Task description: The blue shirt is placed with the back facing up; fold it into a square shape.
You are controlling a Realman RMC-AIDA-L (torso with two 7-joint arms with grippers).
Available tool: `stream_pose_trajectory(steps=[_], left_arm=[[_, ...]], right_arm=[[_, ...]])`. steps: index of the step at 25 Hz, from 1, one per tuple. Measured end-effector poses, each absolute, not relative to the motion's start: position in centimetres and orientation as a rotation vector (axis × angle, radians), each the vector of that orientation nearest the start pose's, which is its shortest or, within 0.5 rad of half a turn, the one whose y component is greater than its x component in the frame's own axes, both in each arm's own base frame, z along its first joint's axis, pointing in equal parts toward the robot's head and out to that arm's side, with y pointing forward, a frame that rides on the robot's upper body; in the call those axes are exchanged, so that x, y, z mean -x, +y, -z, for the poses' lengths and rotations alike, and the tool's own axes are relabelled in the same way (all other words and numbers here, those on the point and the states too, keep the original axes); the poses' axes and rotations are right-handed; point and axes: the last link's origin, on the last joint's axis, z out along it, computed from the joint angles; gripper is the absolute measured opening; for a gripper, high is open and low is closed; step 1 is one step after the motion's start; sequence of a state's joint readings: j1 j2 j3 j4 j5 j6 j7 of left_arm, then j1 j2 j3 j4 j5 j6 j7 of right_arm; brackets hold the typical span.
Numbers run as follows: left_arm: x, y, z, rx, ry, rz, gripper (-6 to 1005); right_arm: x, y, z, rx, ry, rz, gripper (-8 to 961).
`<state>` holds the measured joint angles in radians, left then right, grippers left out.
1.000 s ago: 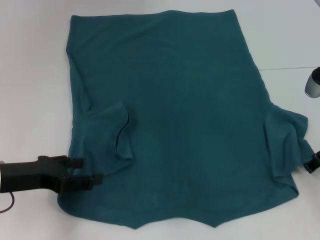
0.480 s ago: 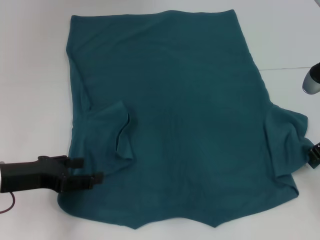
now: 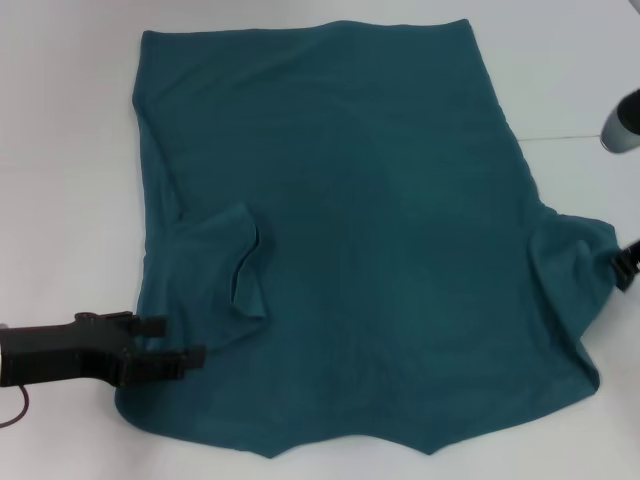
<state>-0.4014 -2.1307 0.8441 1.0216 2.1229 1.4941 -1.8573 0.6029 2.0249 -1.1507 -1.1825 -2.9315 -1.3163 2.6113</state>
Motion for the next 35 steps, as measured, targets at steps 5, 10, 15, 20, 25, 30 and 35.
stream_pose_trajectory(steps=[5, 10, 15, 20, 25, 30, 35], left_arm=[[26.9, 32.4, -1.6, 2.62, -0.996, 0.413, 830], [27.0, 32.3, -1.7, 2.612, -1.001, 0.411, 829], [27.2, 32.3, -1.8, 2.608, -1.006, 0.41, 828], [27.3, 32.2, -1.8, 2.604, -1.01, 0.409, 827], [27.4, 32.1, -1.8, 2.602, -1.013, 0.409, 827], [27.5, 32.1, -1.9, 2.6, -1.014, 0.406, 828], [27.5, 32.1, -1.9, 2.599, -1.012, 0.405, 828]], right_arm=[[-24.1, 40.2, -6.5, 2.132, 0.897, 0.578, 22], [-21.1, 40.2, -4.3, 2.212, 0.721, 0.625, 22], [-18.9, 40.1, -2.2, 2.285, 0.558, 0.672, 22], [-16.9, 40.0, -0.8, 2.349, 0.428, 0.728, 23], [-16.4, 39.6, -0.4, 2.386, 0.402, 0.795, 23], [-16.6, 39.2, -0.5, 2.398, 0.429, 0.841, 23], [-17.2, 39.1, -0.6, 2.391, 0.464, 0.859, 23]])
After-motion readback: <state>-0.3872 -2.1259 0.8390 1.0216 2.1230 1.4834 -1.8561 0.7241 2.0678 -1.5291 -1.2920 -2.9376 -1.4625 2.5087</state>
